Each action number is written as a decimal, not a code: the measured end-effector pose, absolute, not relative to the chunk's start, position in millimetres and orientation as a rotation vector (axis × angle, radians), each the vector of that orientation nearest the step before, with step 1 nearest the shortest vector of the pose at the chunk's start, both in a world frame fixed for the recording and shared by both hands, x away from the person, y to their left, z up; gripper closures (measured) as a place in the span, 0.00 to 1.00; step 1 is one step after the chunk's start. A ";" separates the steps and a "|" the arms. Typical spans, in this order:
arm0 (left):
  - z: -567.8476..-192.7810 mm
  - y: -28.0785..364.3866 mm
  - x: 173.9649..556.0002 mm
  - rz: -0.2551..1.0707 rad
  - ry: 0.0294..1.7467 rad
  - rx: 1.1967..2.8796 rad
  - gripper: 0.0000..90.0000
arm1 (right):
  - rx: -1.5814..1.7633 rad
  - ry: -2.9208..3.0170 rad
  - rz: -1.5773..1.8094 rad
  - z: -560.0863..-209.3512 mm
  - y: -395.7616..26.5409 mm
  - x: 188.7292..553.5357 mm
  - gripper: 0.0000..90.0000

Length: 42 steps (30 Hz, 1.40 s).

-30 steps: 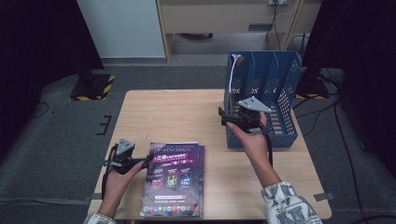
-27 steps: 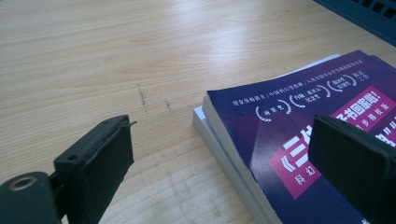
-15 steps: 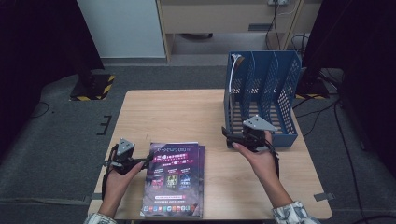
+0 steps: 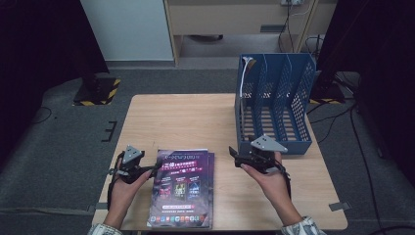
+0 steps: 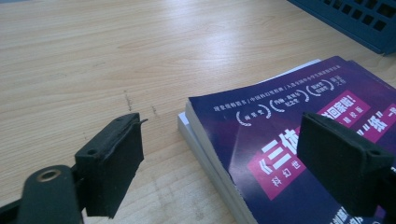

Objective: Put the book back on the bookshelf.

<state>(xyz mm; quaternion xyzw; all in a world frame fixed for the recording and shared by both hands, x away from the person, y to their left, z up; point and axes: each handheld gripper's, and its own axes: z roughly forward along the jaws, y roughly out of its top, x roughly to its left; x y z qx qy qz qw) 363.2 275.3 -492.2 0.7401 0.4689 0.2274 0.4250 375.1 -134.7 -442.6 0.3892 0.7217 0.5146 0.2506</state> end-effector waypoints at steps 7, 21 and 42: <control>-491.9 274.1 358.9 0.549 1.165 1.858 0.22 | 0.996 2.042 1.399 -452.1 -112.0 366.5 0.22; -498.7 267.5 359.0 0.500 1.169 1.937 0.40 | 0.907 2.252 1.398 -476.1 -75.0 360.9 0.40; -504.8 259.6 362.1 0.506 1.168 1.996 0.44 | 0.883 2.426 1.352 -502.9 -57.0 357.6 0.33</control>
